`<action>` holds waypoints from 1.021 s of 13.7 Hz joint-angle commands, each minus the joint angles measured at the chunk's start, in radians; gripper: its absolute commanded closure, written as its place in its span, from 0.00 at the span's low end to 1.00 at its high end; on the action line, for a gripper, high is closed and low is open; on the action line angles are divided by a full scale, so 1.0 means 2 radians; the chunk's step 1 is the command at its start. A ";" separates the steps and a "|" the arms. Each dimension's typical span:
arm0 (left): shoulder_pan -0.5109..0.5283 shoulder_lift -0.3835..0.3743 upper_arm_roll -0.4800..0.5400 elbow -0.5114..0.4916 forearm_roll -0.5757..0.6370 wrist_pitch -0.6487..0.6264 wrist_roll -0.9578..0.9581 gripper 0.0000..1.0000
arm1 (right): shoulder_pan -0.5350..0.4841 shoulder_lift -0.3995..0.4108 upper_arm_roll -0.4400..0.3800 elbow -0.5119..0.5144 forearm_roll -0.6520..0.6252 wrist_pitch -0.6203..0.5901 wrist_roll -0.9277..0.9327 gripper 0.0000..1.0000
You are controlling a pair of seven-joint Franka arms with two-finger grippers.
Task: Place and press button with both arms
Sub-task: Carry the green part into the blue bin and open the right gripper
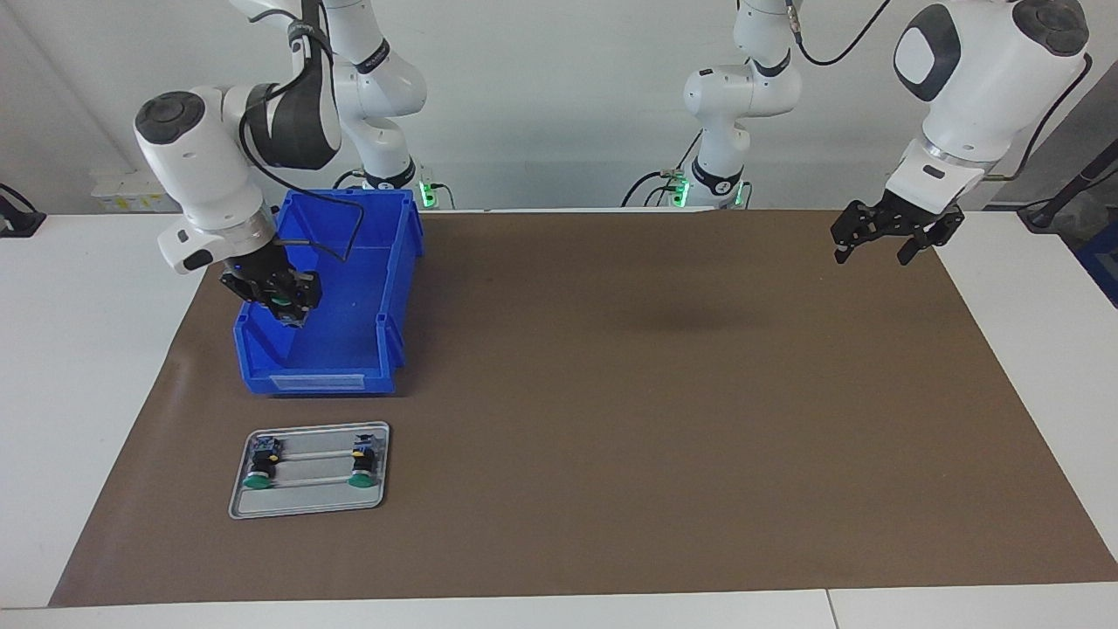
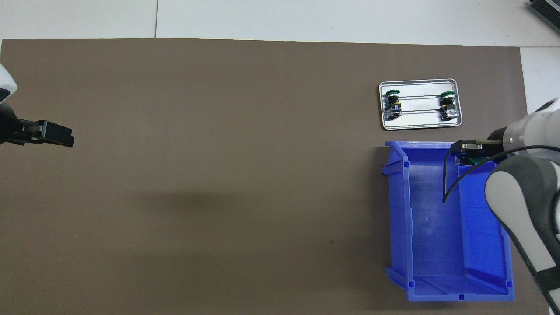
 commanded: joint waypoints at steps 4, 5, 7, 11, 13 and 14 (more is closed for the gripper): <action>0.003 -0.005 -0.001 -0.009 -0.001 0.010 0.001 0.00 | -0.012 -0.018 0.008 -0.132 0.038 0.109 -0.070 1.00; 0.003 -0.005 -0.001 -0.009 -0.001 0.010 0.001 0.00 | -0.016 -0.016 0.008 -0.148 0.040 0.130 -0.073 1.00; 0.003 -0.005 -0.001 -0.009 -0.001 0.010 0.001 0.00 | -0.011 -0.012 0.008 -0.179 0.052 0.181 -0.070 1.00; 0.003 -0.005 -0.001 -0.009 -0.001 0.010 0.001 0.00 | -0.007 0.005 0.009 -0.174 0.076 0.194 -0.067 1.00; 0.003 -0.005 -0.001 -0.009 -0.001 0.010 0.001 0.00 | -0.004 0.007 0.009 -0.175 0.076 0.197 -0.067 1.00; 0.003 -0.005 -0.001 -0.009 -0.001 0.010 0.001 0.00 | -0.004 0.009 0.009 -0.175 0.077 0.196 -0.064 0.59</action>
